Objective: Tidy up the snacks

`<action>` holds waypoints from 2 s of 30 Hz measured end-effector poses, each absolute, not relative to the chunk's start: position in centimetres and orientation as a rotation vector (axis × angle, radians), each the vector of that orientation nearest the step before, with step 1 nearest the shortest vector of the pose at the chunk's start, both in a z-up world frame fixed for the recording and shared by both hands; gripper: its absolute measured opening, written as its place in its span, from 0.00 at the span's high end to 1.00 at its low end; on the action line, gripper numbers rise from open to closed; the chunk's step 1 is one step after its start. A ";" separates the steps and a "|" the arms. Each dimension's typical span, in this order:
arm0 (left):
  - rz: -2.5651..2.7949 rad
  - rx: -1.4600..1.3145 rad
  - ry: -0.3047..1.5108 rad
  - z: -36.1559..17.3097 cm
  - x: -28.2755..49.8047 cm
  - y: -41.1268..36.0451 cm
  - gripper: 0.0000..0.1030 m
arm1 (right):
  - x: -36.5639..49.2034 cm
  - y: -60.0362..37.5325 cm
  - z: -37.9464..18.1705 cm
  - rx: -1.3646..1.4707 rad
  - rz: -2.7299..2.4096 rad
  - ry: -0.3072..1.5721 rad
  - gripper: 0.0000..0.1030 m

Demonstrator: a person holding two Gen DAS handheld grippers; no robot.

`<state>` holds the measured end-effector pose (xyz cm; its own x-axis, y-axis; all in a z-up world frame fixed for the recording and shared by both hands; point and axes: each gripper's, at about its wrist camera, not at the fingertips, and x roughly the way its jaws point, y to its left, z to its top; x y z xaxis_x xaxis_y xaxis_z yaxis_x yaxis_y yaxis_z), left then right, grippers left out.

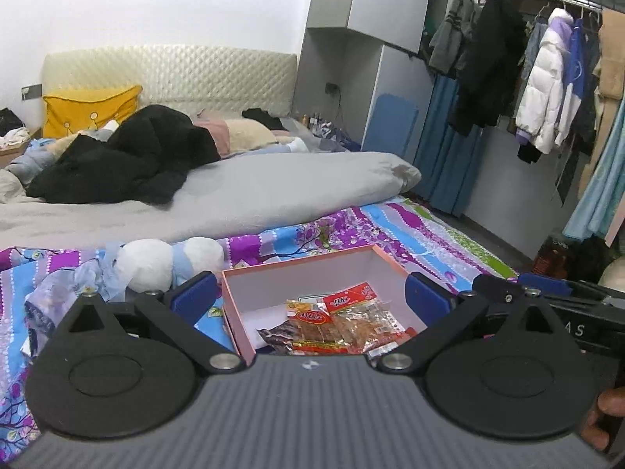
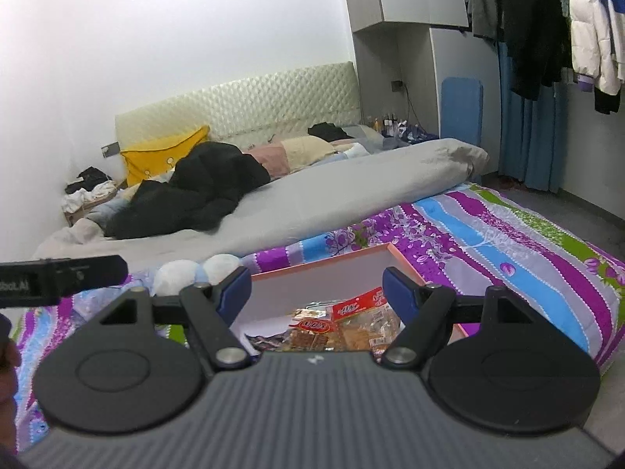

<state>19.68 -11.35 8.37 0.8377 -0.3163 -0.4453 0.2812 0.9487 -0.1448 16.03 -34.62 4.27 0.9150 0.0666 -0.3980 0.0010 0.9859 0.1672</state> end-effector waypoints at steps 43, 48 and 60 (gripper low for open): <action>-0.184 -0.063 0.531 3.0 7.2 -8.4 0.00 | 5.9 -32.3 -0.9 0.159 0.069 0.451 0.03; -0.185 -0.067 0.531 3.0 7.3 -8.1 0.00 | 6.0 -32.3 -0.9 0.153 0.066 0.453 0.03; -0.195 -0.076 0.547 3.0 7.4 -8.6 0.00 | 6.0 -32.2 -0.9 0.147 0.045 0.457 0.03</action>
